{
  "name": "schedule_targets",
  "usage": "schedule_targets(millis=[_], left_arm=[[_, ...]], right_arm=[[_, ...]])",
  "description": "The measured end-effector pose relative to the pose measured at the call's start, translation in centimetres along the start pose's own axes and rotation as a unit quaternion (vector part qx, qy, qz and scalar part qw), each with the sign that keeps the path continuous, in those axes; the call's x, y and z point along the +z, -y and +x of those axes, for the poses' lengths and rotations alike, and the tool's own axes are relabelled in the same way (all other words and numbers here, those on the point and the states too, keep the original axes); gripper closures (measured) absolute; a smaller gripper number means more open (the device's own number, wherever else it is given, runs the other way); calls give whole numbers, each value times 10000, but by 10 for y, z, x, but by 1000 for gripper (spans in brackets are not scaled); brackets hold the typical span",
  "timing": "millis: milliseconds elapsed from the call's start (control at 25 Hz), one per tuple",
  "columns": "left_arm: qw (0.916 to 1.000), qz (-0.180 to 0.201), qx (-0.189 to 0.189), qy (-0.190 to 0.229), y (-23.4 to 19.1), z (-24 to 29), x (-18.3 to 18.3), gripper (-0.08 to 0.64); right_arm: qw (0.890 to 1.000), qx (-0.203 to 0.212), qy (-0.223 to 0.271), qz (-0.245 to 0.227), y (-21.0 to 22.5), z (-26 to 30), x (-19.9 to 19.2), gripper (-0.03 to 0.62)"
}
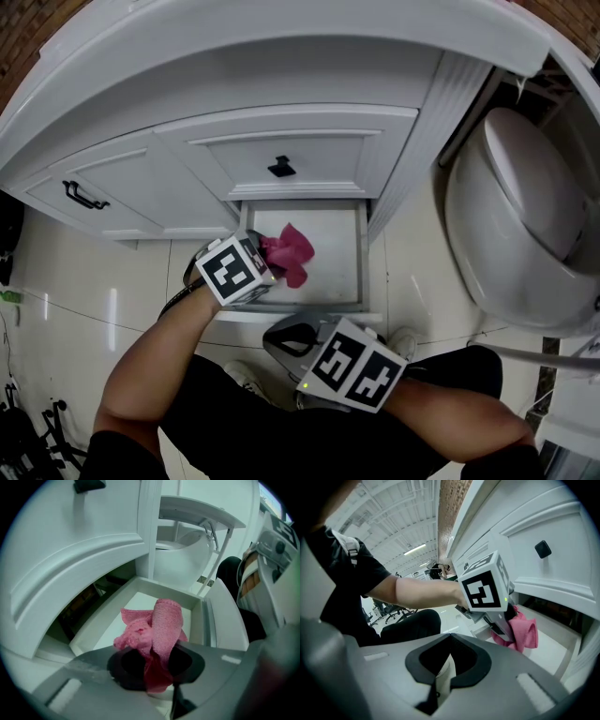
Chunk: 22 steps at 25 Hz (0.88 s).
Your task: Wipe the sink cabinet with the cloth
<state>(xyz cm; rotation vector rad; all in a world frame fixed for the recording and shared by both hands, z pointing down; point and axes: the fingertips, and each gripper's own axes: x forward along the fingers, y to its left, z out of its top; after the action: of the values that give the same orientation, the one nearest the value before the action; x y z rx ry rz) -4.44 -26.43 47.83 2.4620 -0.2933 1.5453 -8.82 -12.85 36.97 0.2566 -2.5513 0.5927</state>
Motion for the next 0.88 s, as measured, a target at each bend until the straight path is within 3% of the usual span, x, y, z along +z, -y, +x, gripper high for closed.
schedule_targets(millis=[440, 600, 720, 880], left_arm=[[9995, -190, 234, -101, -13, -15, -30, 465], [9990, -284, 91, 324, -8, -22, -3, 465], [9962, -269, -289, 770, 9, -19, 32, 465], [9925, -78, -678, 1017, 35, -6, 71, 464]], right_arm=[[9999, 14, -107, -7, -1, 8, -4, 586], [9999, 92, -80, -42, -8, 7, -2, 586], [9999, 133, -61, -78, -12, 7, -2, 586], [9998, 169, -80, -109, -15, 8, -2, 586]])
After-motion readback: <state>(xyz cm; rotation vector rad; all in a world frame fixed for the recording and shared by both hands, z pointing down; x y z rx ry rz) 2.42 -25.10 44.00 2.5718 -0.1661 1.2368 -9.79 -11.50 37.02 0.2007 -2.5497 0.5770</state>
